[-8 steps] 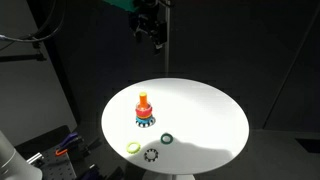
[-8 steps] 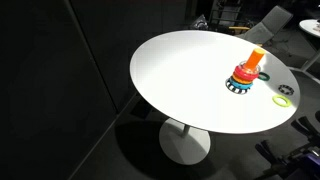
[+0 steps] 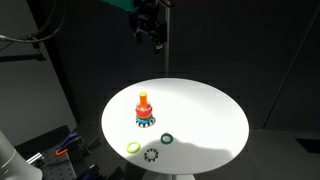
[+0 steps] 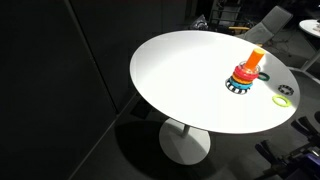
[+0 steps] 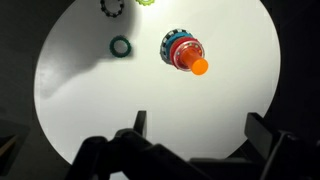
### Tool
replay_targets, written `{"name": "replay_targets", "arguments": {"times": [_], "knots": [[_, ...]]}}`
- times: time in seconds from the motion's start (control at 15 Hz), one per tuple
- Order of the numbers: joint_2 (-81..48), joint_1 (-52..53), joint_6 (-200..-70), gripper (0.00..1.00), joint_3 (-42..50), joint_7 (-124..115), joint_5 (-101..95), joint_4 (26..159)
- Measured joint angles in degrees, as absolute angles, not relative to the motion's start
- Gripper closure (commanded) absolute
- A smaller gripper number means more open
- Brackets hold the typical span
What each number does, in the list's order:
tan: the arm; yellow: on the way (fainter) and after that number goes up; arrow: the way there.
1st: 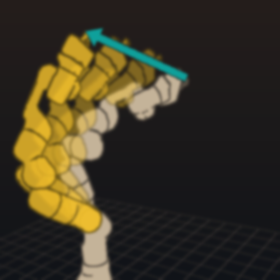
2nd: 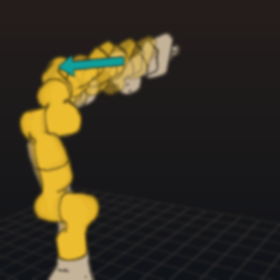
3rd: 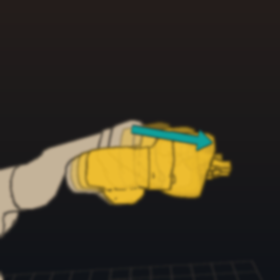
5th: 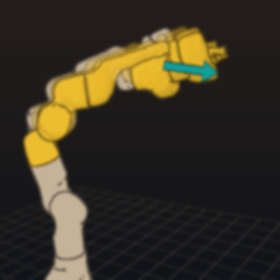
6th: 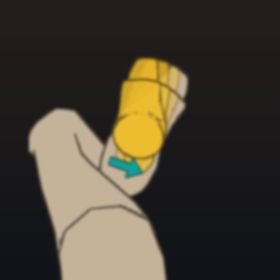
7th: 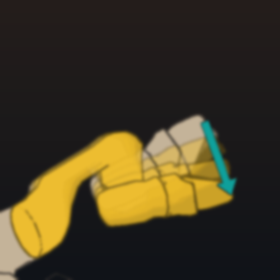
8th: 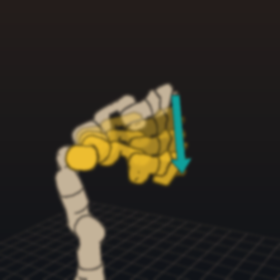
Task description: Put the green ring through the pole
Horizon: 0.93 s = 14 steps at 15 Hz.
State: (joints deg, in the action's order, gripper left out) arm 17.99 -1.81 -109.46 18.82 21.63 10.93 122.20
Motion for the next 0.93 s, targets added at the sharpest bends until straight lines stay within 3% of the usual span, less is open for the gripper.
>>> {"name": "replay_targets", "arguments": {"times": [0.93], "knots": [[1.52, -7.26, -108.91, 0.0, 16.75, 21.27, 10.72, 116.96]]}}
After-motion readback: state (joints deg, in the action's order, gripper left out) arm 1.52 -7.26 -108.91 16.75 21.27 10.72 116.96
